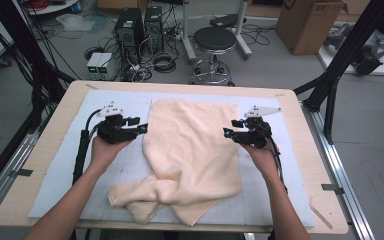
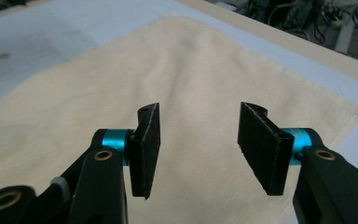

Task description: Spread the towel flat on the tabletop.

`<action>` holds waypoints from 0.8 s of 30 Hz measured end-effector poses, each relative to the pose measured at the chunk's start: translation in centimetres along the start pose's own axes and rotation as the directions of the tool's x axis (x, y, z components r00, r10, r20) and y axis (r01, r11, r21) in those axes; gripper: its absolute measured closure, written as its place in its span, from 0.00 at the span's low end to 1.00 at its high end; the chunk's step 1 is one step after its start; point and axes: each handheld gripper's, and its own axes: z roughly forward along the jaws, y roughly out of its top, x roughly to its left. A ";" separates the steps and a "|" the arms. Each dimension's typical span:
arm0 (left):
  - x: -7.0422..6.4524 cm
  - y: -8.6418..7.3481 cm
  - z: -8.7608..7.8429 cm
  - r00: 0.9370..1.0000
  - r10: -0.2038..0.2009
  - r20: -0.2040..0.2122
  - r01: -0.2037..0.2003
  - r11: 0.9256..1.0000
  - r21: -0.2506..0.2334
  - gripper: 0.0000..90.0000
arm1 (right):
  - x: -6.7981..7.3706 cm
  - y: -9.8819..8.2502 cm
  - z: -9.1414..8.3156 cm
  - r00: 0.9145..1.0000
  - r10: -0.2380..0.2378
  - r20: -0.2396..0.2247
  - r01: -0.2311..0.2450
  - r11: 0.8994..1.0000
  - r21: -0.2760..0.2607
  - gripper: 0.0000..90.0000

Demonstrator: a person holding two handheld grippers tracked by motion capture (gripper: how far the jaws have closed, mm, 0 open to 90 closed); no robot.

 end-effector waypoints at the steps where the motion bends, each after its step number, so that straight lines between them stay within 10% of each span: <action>1: -0.6 -0.6 -0.4 1.000 0.012 0.013 -0.012 1.000 0.003 0.58 | 0.4 -0.2 -0.5 1.000 0.002 -0.030 -0.002 1.000 0.011 0.51; 11: -5.1 -5.5 -3.6 0.980 0.079 0.182 -0.090 0.995 0.051 0.55 | 6.4 -4.8 -3.7 0.979 -0.090 -0.186 0.086 0.996 -0.029 0.48; 18: -7.1 -7.1 -3.5 0.953 0.104 0.283 -0.142 0.983 0.116 0.54 | 10.3 -7.9 -3.5 0.925 -0.166 -0.342 0.181 0.983 0.012 0.46; 24: -8.0 -7.7 -2.3 0.945 0.090 0.315 -0.157 0.969 0.193 0.61 | 10.5 -8.6 -1.8 0.925 -0.173 -0.338 0.223 0.968 0.116 0.71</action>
